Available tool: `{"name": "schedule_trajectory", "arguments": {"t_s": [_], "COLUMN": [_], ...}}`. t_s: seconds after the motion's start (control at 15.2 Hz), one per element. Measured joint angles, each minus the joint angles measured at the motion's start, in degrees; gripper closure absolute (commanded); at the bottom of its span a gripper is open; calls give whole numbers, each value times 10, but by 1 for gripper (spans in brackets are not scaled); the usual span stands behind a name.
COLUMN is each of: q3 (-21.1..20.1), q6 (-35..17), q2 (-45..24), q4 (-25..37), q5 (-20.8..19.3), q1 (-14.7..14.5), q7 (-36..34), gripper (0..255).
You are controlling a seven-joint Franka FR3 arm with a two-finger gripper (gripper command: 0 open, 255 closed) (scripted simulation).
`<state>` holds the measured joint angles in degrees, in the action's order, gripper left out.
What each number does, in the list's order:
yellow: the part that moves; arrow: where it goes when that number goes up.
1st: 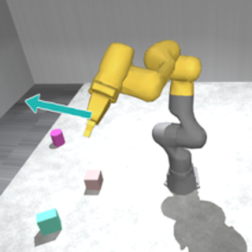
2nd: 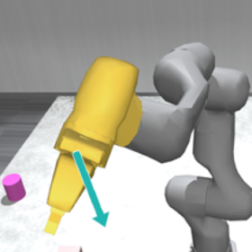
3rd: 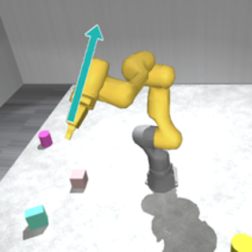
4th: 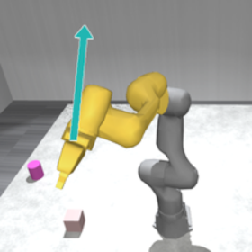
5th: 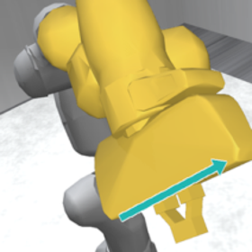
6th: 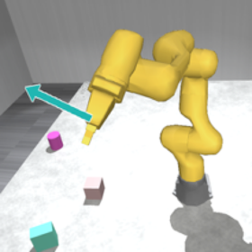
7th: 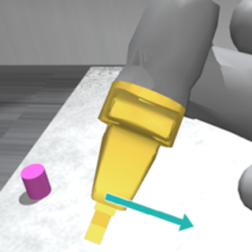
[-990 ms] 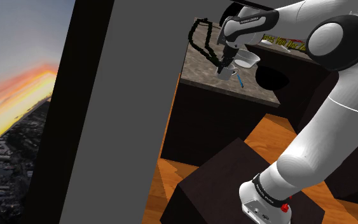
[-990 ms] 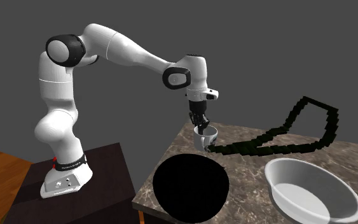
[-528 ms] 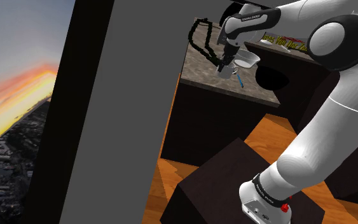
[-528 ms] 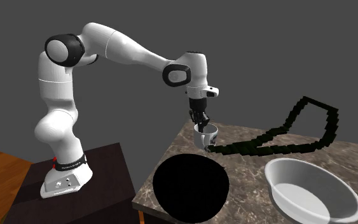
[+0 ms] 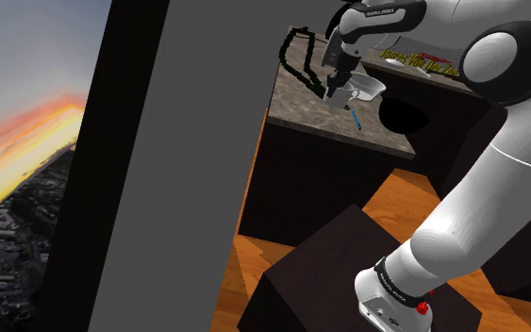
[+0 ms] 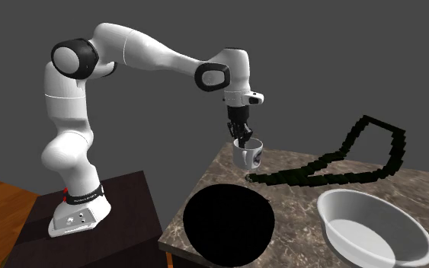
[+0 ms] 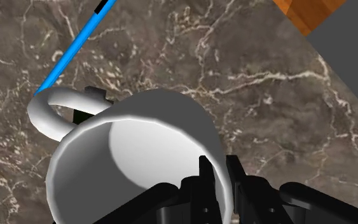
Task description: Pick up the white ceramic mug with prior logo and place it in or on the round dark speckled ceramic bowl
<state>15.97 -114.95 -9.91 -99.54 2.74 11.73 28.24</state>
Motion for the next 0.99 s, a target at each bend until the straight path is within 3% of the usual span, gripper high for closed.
{"name": "schedule_trajectory", "arguments": {"t_s": [0.99], "q3": [2], "q6": [114], "q2": [7], "q4": [108], "q5": [-3], "q1": [2], "q7": [-2], "gripper": [255]}}
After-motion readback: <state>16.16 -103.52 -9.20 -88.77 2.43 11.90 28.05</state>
